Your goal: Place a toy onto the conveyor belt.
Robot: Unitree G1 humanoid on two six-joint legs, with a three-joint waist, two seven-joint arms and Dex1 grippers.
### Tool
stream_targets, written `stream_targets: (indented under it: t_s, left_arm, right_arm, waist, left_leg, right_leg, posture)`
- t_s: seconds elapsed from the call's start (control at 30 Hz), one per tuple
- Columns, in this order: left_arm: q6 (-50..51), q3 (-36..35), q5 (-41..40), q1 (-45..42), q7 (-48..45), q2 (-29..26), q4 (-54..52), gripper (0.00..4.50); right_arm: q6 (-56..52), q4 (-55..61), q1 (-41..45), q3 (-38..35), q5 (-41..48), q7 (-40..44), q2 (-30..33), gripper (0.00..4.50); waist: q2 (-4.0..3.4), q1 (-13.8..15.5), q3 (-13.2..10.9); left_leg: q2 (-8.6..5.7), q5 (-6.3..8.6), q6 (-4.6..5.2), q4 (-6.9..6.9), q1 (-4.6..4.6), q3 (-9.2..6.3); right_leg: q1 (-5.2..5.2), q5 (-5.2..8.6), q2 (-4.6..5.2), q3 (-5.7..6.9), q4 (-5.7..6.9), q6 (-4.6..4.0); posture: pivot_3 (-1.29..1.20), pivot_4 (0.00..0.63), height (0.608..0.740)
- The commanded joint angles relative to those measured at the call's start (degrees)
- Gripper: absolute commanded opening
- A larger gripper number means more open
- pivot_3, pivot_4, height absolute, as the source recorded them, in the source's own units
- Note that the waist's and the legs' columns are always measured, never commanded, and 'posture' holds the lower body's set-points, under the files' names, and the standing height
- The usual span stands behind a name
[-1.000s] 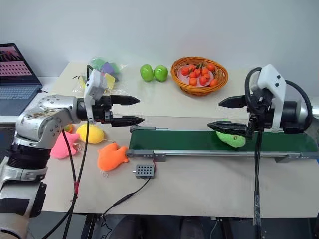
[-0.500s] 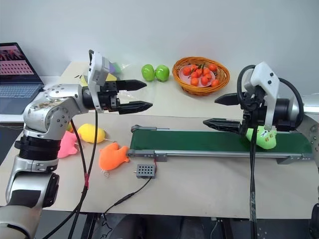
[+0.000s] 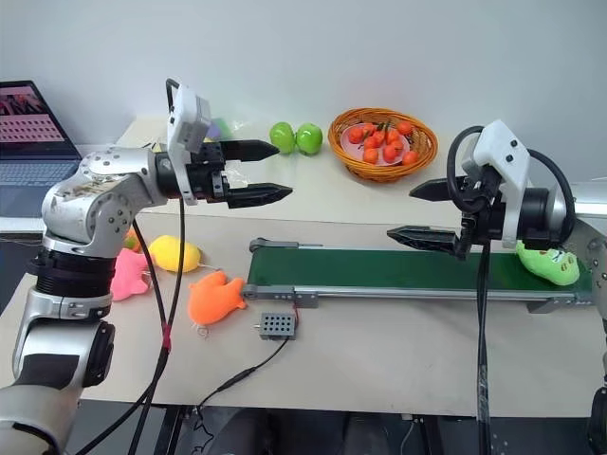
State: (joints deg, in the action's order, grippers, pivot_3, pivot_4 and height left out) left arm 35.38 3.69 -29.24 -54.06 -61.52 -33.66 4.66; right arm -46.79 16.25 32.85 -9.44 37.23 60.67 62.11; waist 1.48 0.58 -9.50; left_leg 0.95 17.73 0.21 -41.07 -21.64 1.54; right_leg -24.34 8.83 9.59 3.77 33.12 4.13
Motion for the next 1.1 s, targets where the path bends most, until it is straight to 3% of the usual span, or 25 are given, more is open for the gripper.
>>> stream_targets:
  t_s: [0.03, 0.83, 1.1]
  left_arm:
    - [-0.76, -0.9, 0.34, -1.44, -0.26, 0.03, -0.18, 4.44]
    - [3.95, -6.28, -2.17, 0.68, 1.87, -4.4, -3.81, 4.44]
    - [6.19, -9.49, -2.11, 6.19, 4.7, -7.8, -6.63, 4.44]
  right_arm:
    - [1.01, 0.06, 1.66, -1.73, -0.12, -0.35, 0.62, 4.5]
    - [2.24, -1.88, 2.16, -0.44, -0.2, 0.27, -1.71, 4.5]
    - [0.78, -1.03, 0.26, -1.82, 1.55, 0.06, -3.03, 4.5]
  waist:
    - [0.0, -0.01, 0.0]
    - [0.0, -0.05, 0.0]
    - [0.0, -0.29, 0.0]
  left_leg:
    - [0.0, 0.0, 0.0, 0.0, 0.0, 0.0]
    - [0.0, 0.0, -0.01, -0.01, -0.01, 0.0]
    - [0.01, -0.01, -0.02, 0.0, 0.03, 0.0]
  right_leg:
    - [0.0, 0.0, 0.0, 0.0, 0.01, 0.0]
    - [0.0, 0.0, 0.0, 0.0, 0.01, 0.0]
    - [-0.01, 0.0, 0.0, -0.01, 0.03, 0.0]
  posture:
    - [0.0, 0.15, 0.738]
    - [0.0, 0.15, 0.738]
    - [0.0, 0.15, 0.738]
